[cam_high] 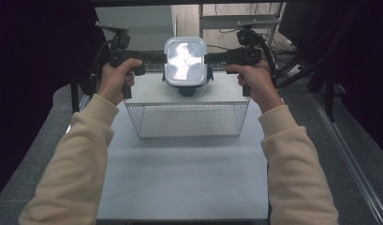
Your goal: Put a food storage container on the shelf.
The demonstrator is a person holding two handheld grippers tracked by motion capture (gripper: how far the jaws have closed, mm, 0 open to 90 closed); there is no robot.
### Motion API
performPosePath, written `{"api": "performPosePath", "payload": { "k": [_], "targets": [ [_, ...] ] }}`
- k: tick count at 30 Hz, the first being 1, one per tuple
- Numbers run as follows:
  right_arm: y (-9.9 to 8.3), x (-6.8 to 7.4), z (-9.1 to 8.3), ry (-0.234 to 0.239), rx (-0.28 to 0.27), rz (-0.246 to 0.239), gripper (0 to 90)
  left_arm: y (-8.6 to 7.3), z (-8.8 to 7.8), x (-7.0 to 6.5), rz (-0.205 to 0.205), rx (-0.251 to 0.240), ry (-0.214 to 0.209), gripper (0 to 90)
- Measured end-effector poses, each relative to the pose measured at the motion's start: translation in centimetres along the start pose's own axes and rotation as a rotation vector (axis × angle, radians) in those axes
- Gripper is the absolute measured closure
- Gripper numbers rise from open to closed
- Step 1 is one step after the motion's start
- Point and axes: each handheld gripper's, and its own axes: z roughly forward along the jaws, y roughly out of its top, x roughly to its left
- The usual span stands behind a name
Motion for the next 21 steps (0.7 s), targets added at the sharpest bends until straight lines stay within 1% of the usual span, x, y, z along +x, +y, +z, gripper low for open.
{"api": "performPosePath", "payload": {
  "k": [4,5,6,7,9,10,13,14,16,18,19,21],
  "targets": [
    [0.7,-0.8,0.5,0.002,0.012,0.049,75.3,0.6,0.5,0.7,-0.039,0.002,-0.003,78.2],
    [0.9,-1.0,0.7,-0.001,0.015,0.062,74.5,0.8,0.7,0.9,-0.056,-0.002,-0.003,77.5],
    [1.1,-1.2,0.9,-0.002,0.019,0.077,73.7,0.8,0.8,1.0,-0.063,-0.004,-0.005,76.8],
    [1.2,-1.5,1.0,-0.001,0.021,0.087,72.8,0.9,1.1,1.3,-0.081,-0.015,-0.002,76.1],
    [1.5,-2.2,1.4,-0.005,0.024,0.12,70.4,1.0,1.6,1.8,-0.108,-0.027,0.009,74.7],
    [1.6,-2.5,1.7,-0.009,0.022,0.138,69.3,1.1,1.8,2.0,-0.12,-0.032,0.007,74.3],
    [1.7,-3.6,2.2,0.004,0.019,0.193,67.1,1.4,2.3,2.8,-0.157,-0.039,-0.002,73.5],
    [1.7,-3.9,2.4,0.01,0.017,0.217,66.5,1.4,2.4,3.1,-0.166,-0.041,-0.003,73.0],
    [1.7,-4.5,2.8,0.018,0.008,0.245,65.0,1.5,2.7,3.5,-0.179,-0.043,-0.001,72.0],
    [1.6,-4.9,3.1,0.02,0.005,0.261,63.7,1.4,2.8,3.7,-0.184,-0.044,0.003,71.0],
    [1.6,-5.1,3.1,0.027,0.005,0.273,63.4,1.4,2.9,3.8,-0.185,-0.049,-0.001,70.6],
    [1.5,-5.2,3.2,0.031,-0.001,0.269,63.3,1.3,2.9,4.0,-0.189,-0.051,-0.012,70.4]
  ]
}}
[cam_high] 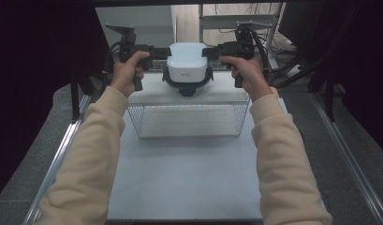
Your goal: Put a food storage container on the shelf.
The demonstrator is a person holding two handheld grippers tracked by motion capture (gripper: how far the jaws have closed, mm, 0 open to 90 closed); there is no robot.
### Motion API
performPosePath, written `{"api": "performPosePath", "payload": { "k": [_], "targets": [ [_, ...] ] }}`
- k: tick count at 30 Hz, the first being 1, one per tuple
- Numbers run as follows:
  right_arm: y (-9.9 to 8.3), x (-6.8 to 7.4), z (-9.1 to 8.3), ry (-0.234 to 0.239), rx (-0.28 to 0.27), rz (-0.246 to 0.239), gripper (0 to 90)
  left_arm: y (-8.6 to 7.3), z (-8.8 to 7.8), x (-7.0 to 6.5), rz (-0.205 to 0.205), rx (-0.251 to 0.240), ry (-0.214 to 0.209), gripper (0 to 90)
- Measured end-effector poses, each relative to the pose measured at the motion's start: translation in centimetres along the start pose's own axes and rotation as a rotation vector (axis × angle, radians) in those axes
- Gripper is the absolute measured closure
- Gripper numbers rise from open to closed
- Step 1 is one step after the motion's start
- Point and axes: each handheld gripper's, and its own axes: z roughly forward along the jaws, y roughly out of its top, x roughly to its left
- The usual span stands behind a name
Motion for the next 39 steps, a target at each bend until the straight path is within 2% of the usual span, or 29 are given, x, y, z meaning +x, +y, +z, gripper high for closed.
{"api": "performPosePath", "payload": {
  "k": [3,5,8,10,13,15,18,21,23,25,30,32,34,36,39],
  "targets": [
    [0.0,0.0,0.0,-0.001,-0.003,-0.003,63.0,-0.1,0.0,0.2,-0.008,-0.004,-0.01,69.8],
    [-0.1,0.1,0.1,-0.008,-0.004,-0.009,60.1,-0.1,0.1,0.2,0.002,0.0,-0.005,67.7],
    [-0.2,0.6,0.2,-0.05,-0.018,-0.037,45.2,-0.1,-0.2,-0.1,0.042,-0.028,0.034,58.0],
    [-0.4,1.0,-0.1,-0.047,-0.053,-0.058,37.4,-0.1,-0.8,-0.4,0.083,-0.053,0.073,48.5],
    [-0.7,1.9,-0.9,-0.09,-0.093,-0.151,29.1,-0.3,-2.0,-1.0,0.17,-0.073,0.127,38.4],
    [-0.9,2.3,-1.5,-0.093,-0.101,-0.196,25.9,-0.7,-2.8,-1.5,0.217,-0.095,0.151,33.8],
    [-1.2,2.6,-2.2,-0.094,-0.103,-0.24,23.8,-1.3,-3.7,-1.8,0.229,-0.111,0.121,29.5],
    [-1.6,2.8,-2.9,-0.108,-0.107,-0.293,22.5,-2.1,-4.4,-2.0,0.258,-0.115,0.133,26.7],
    [-2.1,3.0,-3.5,-0.111,-0.118,-0.33,22.2,-2.8,-4.9,-2.1,0.283,-0.12,0.15,25.6],
    [-2.8,3.1,-4.0,-0.098,-0.116,-0.37,22.3,-3.4,-5.5,-2.0,0.295,-0.12,0.139,25.1],
    [-5.1,3.6,-5.7,-0.123,-0.108,-0.464,21.3,-6.0,-6.6,-1.9,0.359,-0.108,0.179,22.7],
    [-6.4,3.7,-6.5,-0.142,-0.111,-0.496,21.2,-7.3,-7.1,-1.8,0.384,-0.107,0.196,22.0],
    [-7.8,3.7,-7.2,-0.16,-0.108,-0.525,20.5,-8.5,-7.5,-1.7,0.419,-0.092,0.23,20.9],
    [-9.3,3.5,-7.9,-0.163,-0.108,-0.556,19.8,-9.8,-8.1,-1.7,0.447,-0.08,0.254,19.5],
    [-11.6,3.1,-8.8,-0.2,-0.109,-0.601,19.6,-12.0,-9.0,-1.8,0.484,-0.072,0.269,17.0]
  ]
}}
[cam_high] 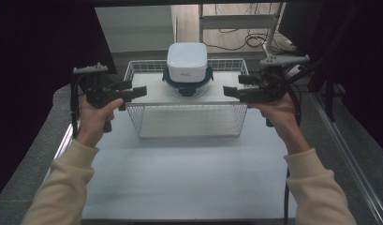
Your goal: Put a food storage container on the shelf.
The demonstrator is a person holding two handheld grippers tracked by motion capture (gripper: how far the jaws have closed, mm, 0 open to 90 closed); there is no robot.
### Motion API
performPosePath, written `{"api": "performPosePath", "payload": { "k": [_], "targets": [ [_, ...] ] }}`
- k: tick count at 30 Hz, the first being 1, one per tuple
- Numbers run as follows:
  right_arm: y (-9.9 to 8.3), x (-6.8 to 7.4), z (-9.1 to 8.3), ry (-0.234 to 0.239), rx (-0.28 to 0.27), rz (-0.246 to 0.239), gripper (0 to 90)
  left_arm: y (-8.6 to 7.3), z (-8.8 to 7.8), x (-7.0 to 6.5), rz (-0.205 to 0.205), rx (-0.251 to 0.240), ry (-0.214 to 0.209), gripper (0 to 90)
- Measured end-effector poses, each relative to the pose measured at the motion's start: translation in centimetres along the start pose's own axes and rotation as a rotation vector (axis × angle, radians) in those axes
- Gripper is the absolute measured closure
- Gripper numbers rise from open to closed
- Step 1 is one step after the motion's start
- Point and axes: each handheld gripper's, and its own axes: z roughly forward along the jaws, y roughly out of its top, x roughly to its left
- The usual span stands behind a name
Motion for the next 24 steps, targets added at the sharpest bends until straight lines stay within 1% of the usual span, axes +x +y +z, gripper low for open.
{"api": "performPosePath", "payload": {
  "k": [1,4,8,9,11,13,14,16,17,19,20,22,24],
  "targets": [
    [-0.7,0.2,-0.3,-0.002,-0.004,0.0,19.7,-0.7,-0.3,-0.3,0.009,0.006,-0.003,16.0],
    [-2.9,0.5,-1.0,-0.016,0.0,-0.004,19.9,-2.8,-1.1,-1.0,0.015,0.02,-0.011,14.0],
    [-6.0,0.8,-1.5,-0.014,0.014,0.006,19.6,-5.9,-1.1,-1.8,0.039,0.048,0.013,13.7],
    [-6.8,0.9,-1.6,-0.02,0.019,0.005,19.4,-6.7,-1.0,-1.8,0.041,0.06,0.015,13.9],
    [-8.5,1.1,-1.7,-0.03,0.033,0.001,19.1,-8.4,-0.7,-1.7,0.032,0.085,0.016,14.2],
    [-10.1,1.2,-1.8,-0.037,0.05,0.008,18.8,-10.0,-0.3,-1.6,0.012,0.105,0.01,14.2],
    [-11.0,1.2,-1.9,-0.042,0.054,0.013,18.8,-10.9,-0.1,-1.6,0.004,0.111,0.018,14.4],
    [-12.8,1.1,-2.0,-0.046,0.071,0.035,18.8,-12.5,0.3,-1.5,0.006,0.133,0.038,14.5],
    [-13.7,1.0,-2.0,-0.053,0.079,0.039,18.8,-13.2,0.5,-1.5,0.006,0.136,0.05,14.6],
    [-15.3,0.8,-2.0,-0.066,0.096,0.058,18.9,-14.6,1.1,-1.5,0.021,0.166,0.072,14.7],
    [-16.2,0.6,-1.9,-0.068,0.111,0.07,18.9,-15.2,1.3,-1.4,0.02,0.174,0.079,14.7],
    [-17.8,0.3,-1.7,-0.074,0.143,0.077,18.8,-16.3,1.7,-1.3,0.013,0.193,0.068,14.7],
    [-19.3,0.1,-1.5,-0.073,0.165,0.088,18.9,-17.3,1.9,-1.2,0.014,0.198,0.082,14.6]
  ]
}}
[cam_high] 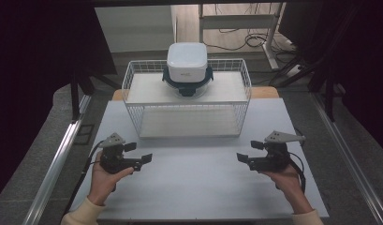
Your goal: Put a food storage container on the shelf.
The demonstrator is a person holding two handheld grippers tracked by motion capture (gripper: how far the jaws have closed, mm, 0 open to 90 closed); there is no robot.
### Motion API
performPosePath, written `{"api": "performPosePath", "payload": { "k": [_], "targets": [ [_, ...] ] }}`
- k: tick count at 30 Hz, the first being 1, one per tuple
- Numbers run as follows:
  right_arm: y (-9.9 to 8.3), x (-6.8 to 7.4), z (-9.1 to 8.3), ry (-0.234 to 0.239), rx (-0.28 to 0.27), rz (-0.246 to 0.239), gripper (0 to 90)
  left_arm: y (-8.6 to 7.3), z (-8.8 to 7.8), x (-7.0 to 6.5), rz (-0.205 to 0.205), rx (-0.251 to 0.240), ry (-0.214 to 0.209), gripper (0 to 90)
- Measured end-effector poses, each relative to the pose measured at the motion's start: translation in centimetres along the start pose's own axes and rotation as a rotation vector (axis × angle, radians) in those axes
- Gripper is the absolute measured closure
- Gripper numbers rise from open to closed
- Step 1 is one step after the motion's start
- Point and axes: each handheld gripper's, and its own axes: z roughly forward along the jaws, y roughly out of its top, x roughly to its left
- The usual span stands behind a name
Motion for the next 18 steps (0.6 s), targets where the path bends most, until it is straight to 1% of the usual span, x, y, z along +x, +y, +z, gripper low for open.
{"api": "performPosePath", "payload": {
  "k": [2,4,5,7,9,14,16,18],
  "targets": [
    [-1.3,-0.3,0.5,0.002,0.018,0.014,18.8,-0.7,0.4,0.1,0.0,0.017,0.001,14.8],
    [-2.1,-0.5,1.0,0.001,0.049,0.016,18.8,-1.2,0.7,0.1,0.0,0.019,0.013,14.4],
    [-2.4,-0.5,1.3,0.006,0.055,0.019,18.7,-1.3,0.8,0.2,-0.009,0.023,0.017,14.3],
    [-2.6,-0.3,1.8,0.008,0.077,0.005,17.8,-1.3,1.0,0.4,-0.026,0.033,0.024,13.0],
    [-2.6,-0.1,2.0,0.003,0.08,-0.006,17.8,-1.3,1.0,0.4,-0.029,0.025,0.026,12.8],
    [-2.7,-0.3,1.8,0.006,0.054,0.009,18.1,-1.3,1.3,0.2,-0.028,0.031,0.003,12.9],
    [-2.7,-0.5,1.7,0.002,0.05,0.017,18.1,-1.3,1.5,0.3,-0.03,0.034,0.005,12.9],
    [-2.8,-0.6,1.7,-0.004,0.058,0.018,18.1,-1.3,1.7,0.5,-0.034,0.037,0.003,13.0]
  ]
}}
